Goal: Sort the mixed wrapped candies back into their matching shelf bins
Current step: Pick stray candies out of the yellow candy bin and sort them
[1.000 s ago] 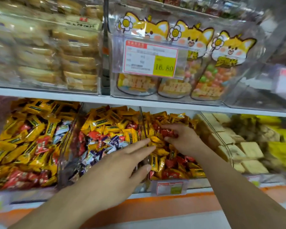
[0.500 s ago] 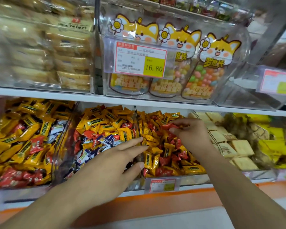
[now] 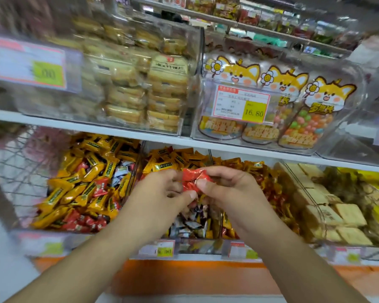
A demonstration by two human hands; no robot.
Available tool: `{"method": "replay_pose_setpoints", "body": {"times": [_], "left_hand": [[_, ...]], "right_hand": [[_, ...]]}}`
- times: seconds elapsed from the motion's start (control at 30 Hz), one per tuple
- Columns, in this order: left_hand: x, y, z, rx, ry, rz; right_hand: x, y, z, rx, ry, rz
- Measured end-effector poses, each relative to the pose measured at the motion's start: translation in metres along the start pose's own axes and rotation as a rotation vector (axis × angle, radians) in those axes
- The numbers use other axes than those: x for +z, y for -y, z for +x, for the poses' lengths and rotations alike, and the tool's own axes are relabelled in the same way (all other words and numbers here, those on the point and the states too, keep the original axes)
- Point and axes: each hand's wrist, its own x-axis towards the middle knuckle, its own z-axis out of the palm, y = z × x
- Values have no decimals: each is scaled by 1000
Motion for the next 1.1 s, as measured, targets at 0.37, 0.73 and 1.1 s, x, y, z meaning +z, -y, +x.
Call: {"method": "replay_pose_setpoints", "body": {"times": [0.37, 0.73, 1.1], "left_hand": [[-128, 40, -13, -226, -312, 710], [-129, 46, -4, -150, -294, 602], [-53, 26, 2, 219, -71, 615]], "right_hand": [[91, 4, 12, -110, 18, -275], [125, -10, 27, -215, 216, -613], [-8, -18, 24, -207, -169, -576]]}}
